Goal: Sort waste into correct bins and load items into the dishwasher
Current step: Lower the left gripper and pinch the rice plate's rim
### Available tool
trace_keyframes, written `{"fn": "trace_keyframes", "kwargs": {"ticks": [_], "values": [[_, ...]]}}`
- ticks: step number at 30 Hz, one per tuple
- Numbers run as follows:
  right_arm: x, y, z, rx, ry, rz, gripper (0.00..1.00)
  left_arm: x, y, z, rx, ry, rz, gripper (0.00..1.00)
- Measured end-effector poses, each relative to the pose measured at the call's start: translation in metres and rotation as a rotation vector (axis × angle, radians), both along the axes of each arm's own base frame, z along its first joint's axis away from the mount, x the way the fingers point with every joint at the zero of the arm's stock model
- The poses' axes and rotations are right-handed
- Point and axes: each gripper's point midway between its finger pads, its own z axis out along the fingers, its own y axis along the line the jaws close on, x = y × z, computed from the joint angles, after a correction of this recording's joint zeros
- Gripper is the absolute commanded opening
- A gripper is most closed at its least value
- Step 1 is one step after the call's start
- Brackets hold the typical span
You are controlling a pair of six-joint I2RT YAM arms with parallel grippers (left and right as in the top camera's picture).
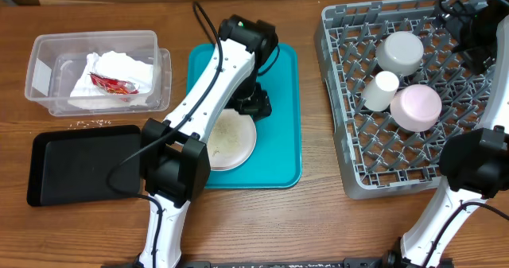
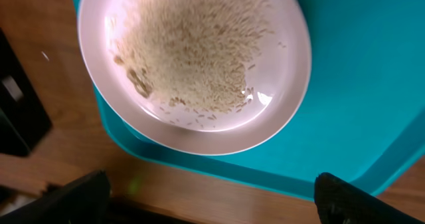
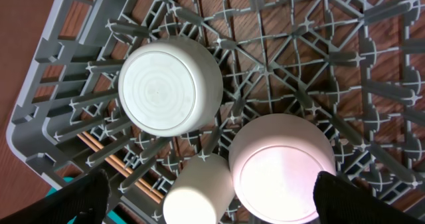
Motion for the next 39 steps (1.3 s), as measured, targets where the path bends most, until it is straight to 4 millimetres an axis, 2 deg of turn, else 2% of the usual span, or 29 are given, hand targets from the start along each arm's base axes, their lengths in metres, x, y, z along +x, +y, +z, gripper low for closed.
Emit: {"fn": "trace_keyframes", "kwargs": {"ticks": [3, 6, 9, 17, 24, 26, 36, 39], "values": [[0.0, 0.0, 0.0, 0.001, 0.001, 0.0, 1.0, 0.002, -0.013, -0.012, -0.053, -0.005, 0.087, 1.0], [0.0, 0.0, 0.0, 0.001, 0.001, 0.0, 1.0, 0.02, -0.032, -0.017, -0.142, -0.074, 0.132, 0.99], [0.0, 0.0, 0.0, 0.0, 0.001, 0.0, 1.0, 0.04, -0.043, -0.018, -0.183, -0.155, 0.158, 0.9], [0.0, 0.0, 0.0, 0.0, 0.001, 0.0, 1.0, 0.048, -0.035, -0.024, -0.094, -0.215, 0.248, 0.8], [0.0, 0.0, 0.0, 0.001, 0.002, 0.0, 1.0, 0.045, -0.032, -0.064, -0.021, -0.153, 0.268, 0.68], [0.0, 0.0, 0.0, 0.0, 0.0, 0.0, 1.0, 0.044, -0.032, -0.069, -0.013, -0.143, 0.268, 0.64], [0.0, 0.0, 0.0, 0.001, 0.001, 0.0, 1.0, 0.044, -0.032, -0.072, -0.012, -0.14, 0.268, 0.63], [0.0, 0.0, 0.0, 0.001, 0.001, 0.001, 1.0, 0.042, -0.033, -0.079, -0.011, -0.118, 0.269, 0.6]]}}
